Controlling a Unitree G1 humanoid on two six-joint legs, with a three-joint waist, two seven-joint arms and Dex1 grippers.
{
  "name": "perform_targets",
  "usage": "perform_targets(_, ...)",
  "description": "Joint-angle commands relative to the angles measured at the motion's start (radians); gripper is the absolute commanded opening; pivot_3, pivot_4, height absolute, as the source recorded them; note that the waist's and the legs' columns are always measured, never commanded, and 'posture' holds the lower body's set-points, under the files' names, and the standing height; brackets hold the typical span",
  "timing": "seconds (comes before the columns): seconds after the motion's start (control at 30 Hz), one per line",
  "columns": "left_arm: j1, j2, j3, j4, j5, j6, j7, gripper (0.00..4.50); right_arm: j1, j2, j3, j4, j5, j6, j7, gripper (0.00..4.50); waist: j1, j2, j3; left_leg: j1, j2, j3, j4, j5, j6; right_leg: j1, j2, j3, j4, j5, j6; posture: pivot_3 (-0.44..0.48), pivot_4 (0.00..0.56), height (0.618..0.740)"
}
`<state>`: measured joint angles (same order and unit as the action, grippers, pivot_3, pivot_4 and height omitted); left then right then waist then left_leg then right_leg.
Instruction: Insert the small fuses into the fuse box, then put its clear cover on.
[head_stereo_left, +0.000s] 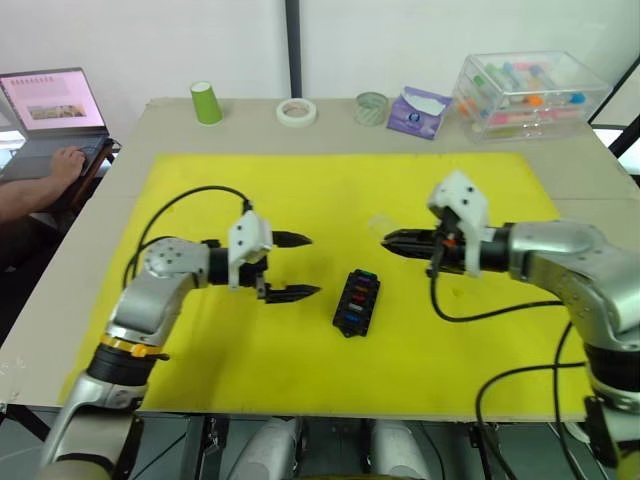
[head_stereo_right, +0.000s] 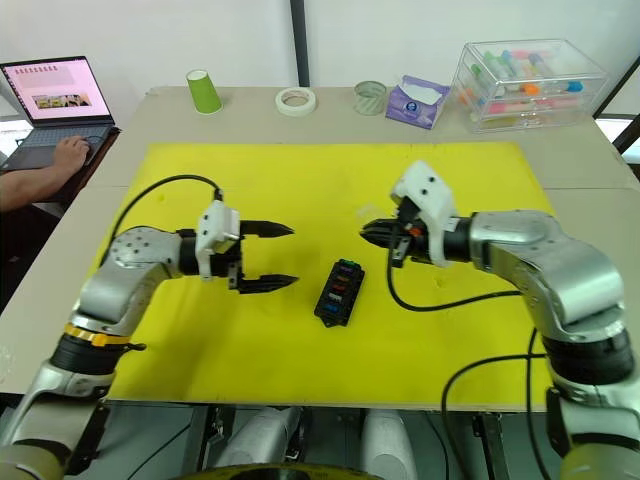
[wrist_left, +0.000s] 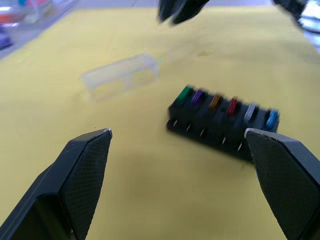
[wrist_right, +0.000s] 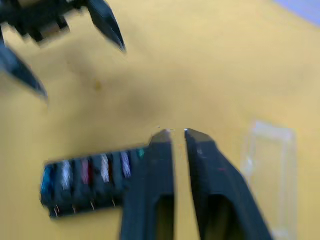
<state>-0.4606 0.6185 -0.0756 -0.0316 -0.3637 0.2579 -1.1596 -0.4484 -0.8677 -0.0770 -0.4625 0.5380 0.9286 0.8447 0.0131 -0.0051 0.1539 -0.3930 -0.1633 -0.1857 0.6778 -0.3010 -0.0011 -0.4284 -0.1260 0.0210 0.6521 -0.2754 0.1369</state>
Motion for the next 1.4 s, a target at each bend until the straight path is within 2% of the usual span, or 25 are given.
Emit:
perform_targets(0.03,-0.003,0.051,0.100,0.073,0.018,-0.062,0.036,4.50,0.067,-0.028,-0.144,0.033,-0.026,-0.169,0.040,1.96,0.000,0.000,0.000,0.000,0.000,0.000,0.000,0.000,0.000,0.000,0.000,0.000,0.000,0.000,0.000,0.000,0.150,0.740)
perform_targets(0.27,0.018,0.095,0.222,0.241,0.055,-0.162,0.137,4.50,0.292,-0.052,-0.348,0.153,-0.088,-0.414,0.100,4.38,0.000,0.000,0.000,0.001,0.000,0.000,-0.001,0.000,0.000,0.000,0.001,0.000,0.000,0.000,0.000,0.000,0.150,0.740)
perform_targets(0.3,0.022,0.102,0.233,0.263,0.060,-0.177,0.146,4.50,0.311,-0.048,-0.373,0.177,-0.090,-0.437,0.099,4.45,0.000,0.000,0.000,0.001,0.000,0.000,-0.001,0.000,0.000,0.001,0.001,0.000,0.000,0.000,0.000,0.000,0.150,0.740)
perform_targets(0.43,0.044,0.129,0.269,0.319,0.074,-0.209,0.181,4.50,0.382,-0.027,-0.441,0.275,-0.102,-0.543,0.105,4.45,-0.001,0.000,0.000,0.001,0.000,0.000,-0.001,0.000,0.000,0.001,0.002,0.000,0.000,0.000,0.000,0.000,0.150,0.740)
perform_targets(0.73,0.023,0.114,0.279,0.293,0.048,-0.219,0.205,4.50,0.380,0.013,-0.392,0.281,-0.100,-0.569,0.063,4.45,-0.001,0.000,0.000,0.001,0.001,0.000,-0.001,0.000,0.000,0.001,0.001,0.001,0.000,0.000,0.000,0.000,0.150,0.740)
perform_targets(0.87,-0.030,0.111,0.278,0.224,-0.041,-0.111,0.160,4.50,0.370,0.028,-0.390,0.263,-0.057,-0.540,0.057,4.45,0.001,0.000,0.000,0.001,0.001,0.000,0.000,0.000,0.000,0.001,0.001,0.001,0.000,0.000,0.000,0.000,0.150,0.740)
perform_targets(0.93,-0.121,0.128,0.220,0.072,-0.181,0.080,0.067,4.50,0.368,0.040,-0.356,0.227,-0.041,-0.514,0.050,4.45,0.001,0.000,0.000,0.001,0.001,0.000,0.000,0.000,0.000,0.002,0.001,0.001,0.001,0.000,0.000,0.000,0.150,0.740)
perform_targets(1.0,-0.172,0.127,0.169,-0.045,-0.249,0.174,0.009,4.50,0.366,0.049,-0.330,0.211,-0.049,-0.519,0.042,4.45,0.000,-0.001,0.001,0.000,0.001,-0.002,0.002,0.000,0.000,0.001,0.001,0.000,0.001,0.000,0.000,0.000,0.150,0.740)
perform_targets(1.17,-0.205,0.128,0.080,-0.127,-0.214,0.136,-0.088,4.50,0.365,0.064,-0.271,0.178,-0.064,-0.519,0.027,4.45,-0.012,0.004,-0.001,0.002,0.001,0.001,-0.001,0.000,0.000,0.001,0.001,0.001,0.000,0.000,0.000,0.000,0.150,0.740)
perform_targets(1.4,-0.234,0.084,0.057,-0.097,-0.182,0.117,-0.071,4.50,0.309,0.116,-0.176,0.195,-0.096,-0.538,-0.017,4.45,-0.017,0.004,-0.001,0.002,0.002,0.001,-0.001,0.000,0.000,0.001,0.004,0.001,0.000,0.000,0.000,0.000,0.150,0.740)
